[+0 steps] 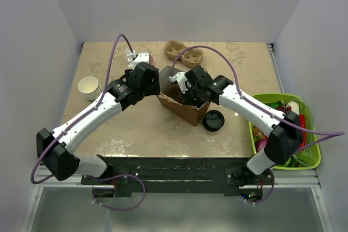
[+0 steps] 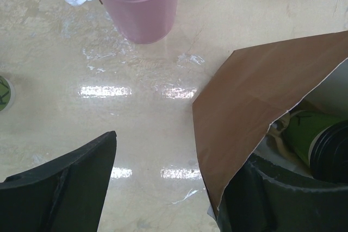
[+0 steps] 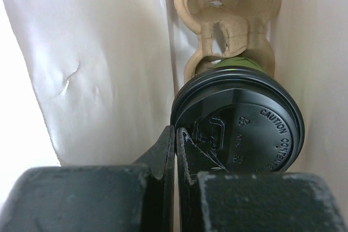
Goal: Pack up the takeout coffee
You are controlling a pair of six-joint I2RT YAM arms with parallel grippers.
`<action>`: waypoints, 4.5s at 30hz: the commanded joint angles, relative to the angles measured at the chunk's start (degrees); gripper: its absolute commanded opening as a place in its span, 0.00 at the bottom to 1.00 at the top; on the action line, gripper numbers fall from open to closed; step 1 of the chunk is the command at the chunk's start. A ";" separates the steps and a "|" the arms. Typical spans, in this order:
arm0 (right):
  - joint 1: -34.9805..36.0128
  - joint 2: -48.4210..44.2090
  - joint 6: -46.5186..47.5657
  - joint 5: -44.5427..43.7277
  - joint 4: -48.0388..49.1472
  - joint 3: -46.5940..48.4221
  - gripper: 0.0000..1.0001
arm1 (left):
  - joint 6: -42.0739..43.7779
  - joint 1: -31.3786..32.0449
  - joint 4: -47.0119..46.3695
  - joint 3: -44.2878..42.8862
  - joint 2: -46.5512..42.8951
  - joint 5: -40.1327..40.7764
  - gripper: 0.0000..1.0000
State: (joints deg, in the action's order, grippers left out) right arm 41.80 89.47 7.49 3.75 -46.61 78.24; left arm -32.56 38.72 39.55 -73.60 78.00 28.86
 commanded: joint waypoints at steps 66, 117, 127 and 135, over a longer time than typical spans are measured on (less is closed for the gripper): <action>-5.59 -0.70 1.22 8.99 6.71 -3.88 0.13 | 0.31 0.13 -0.70 -4.09 -0.13 1.54 0.78; -5.50 -18.98 -3.18 27.98 14.18 2.36 0.69 | -0.58 0.22 -1.23 -10.42 1.98 -0.65 0.87; -5.59 -21.88 -5.90 24.64 17.60 2.54 0.71 | 0.12 0.22 -1.85 -11.47 1.02 -1.00 0.88; -5.59 -22.94 -7.05 21.56 19.80 2.18 0.75 | 0.56 0.22 -2.02 -12.00 0.14 -0.91 0.89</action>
State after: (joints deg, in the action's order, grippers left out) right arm 36.56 67.57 1.87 27.53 -30.61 78.22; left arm -32.36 38.76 39.77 -83.07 79.92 27.68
